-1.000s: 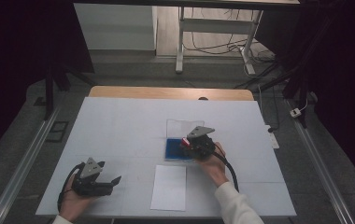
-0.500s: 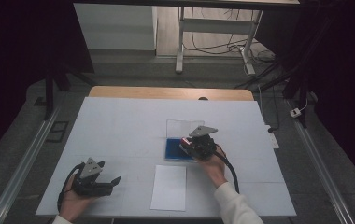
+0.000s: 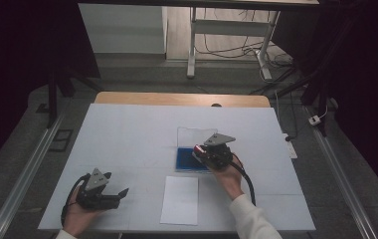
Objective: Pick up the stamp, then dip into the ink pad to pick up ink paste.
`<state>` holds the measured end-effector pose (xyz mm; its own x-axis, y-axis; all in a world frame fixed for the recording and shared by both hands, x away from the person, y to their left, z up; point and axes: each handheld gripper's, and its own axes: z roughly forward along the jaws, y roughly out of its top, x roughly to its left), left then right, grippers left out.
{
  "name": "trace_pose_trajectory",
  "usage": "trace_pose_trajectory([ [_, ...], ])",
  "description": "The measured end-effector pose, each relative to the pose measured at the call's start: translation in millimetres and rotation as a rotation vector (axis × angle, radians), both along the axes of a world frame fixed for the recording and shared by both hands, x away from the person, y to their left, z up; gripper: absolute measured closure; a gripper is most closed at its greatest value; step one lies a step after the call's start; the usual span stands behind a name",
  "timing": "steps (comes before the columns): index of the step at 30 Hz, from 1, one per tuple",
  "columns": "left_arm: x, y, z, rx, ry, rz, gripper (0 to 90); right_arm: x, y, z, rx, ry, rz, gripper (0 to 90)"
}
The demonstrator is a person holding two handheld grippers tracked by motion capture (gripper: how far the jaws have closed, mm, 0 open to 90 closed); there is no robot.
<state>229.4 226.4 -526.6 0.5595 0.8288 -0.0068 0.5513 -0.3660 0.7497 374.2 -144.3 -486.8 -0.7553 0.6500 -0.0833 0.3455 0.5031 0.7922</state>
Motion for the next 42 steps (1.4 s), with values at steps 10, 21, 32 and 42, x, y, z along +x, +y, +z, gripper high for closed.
trace_pose_trajectory([
  [10,0.1,1.8,0.8,-0.019,-0.003,0.008,16.6,-5.3,-3.8,7.2,0.024,-0.017,0.022,69.3],
  [21,0.3,2.3,-0.3,-0.018,0.0,0.011,16.7,-10.3,-9.0,15.4,0.04,-0.031,0.04,69.3],
  [32,0.7,2.1,-1.1,-0.014,0.003,0.007,16.7,-11.8,-11.1,18.9,0.039,-0.035,0.054,69.3],
  [42,-0.1,2.3,-0.9,-0.013,0.002,0.008,16.7,-9.2,-6.3,17.2,0.001,-0.024,0.062,69.3],
])
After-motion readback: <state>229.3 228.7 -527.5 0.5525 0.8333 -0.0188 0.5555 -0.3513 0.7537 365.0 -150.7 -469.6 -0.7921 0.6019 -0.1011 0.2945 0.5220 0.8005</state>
